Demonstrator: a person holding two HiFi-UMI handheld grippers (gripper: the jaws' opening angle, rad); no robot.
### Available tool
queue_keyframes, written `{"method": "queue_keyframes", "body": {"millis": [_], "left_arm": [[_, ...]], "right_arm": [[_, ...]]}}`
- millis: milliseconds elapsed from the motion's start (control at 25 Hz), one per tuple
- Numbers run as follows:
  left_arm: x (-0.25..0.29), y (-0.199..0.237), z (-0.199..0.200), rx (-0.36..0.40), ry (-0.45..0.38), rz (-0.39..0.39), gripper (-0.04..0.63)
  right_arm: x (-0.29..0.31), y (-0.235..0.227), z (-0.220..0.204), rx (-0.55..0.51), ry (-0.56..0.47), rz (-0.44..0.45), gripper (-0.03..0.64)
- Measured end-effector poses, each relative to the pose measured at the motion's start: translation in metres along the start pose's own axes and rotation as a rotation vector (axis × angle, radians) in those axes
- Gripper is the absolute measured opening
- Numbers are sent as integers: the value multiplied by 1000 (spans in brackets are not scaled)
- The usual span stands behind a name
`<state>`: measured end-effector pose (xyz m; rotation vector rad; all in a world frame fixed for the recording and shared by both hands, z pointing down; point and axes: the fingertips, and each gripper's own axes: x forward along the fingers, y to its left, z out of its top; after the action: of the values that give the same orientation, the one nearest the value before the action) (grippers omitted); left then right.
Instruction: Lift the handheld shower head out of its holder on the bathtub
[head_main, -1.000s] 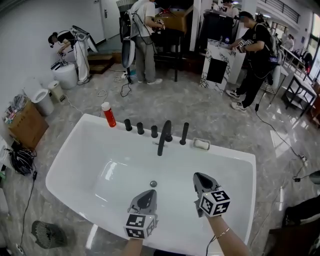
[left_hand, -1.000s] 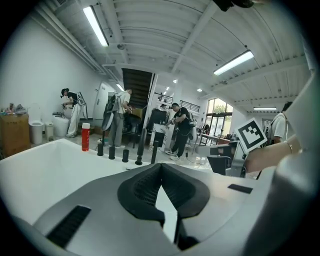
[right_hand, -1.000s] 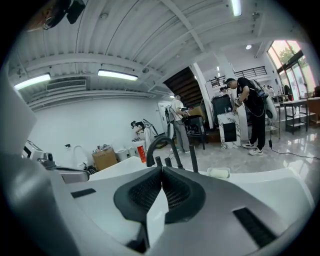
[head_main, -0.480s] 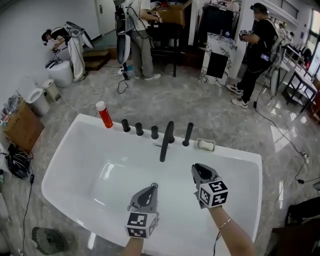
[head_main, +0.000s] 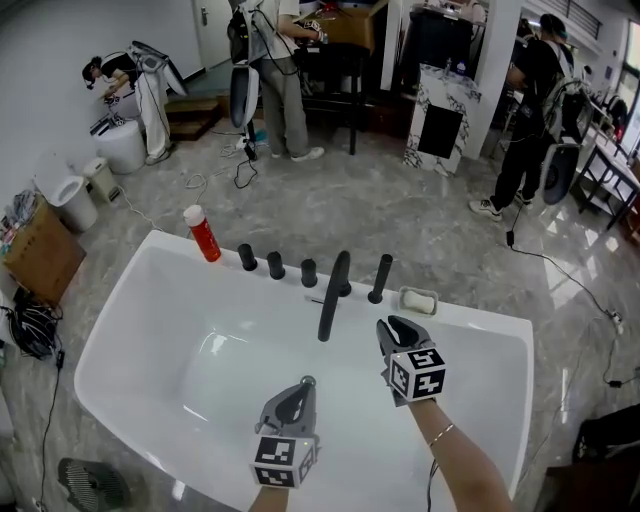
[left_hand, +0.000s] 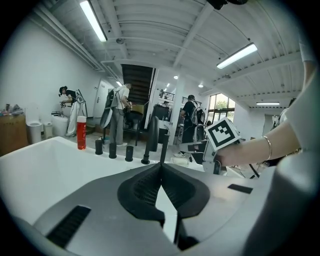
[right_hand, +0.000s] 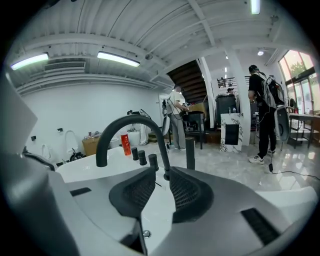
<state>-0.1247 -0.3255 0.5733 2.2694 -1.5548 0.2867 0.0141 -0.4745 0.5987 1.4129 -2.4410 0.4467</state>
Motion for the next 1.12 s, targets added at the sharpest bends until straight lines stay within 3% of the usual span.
{"method": "queue_keyframes", "body": {"millis": [800,1120], "left_arm": [[87,9,-39,-31,21,-4,20],[101,18,-49,-48,21,10,20]], "right_arm": [[117,-68,-37,-102,55,-56,129],[151,-99,-46,-75,69,-103,164]]}}
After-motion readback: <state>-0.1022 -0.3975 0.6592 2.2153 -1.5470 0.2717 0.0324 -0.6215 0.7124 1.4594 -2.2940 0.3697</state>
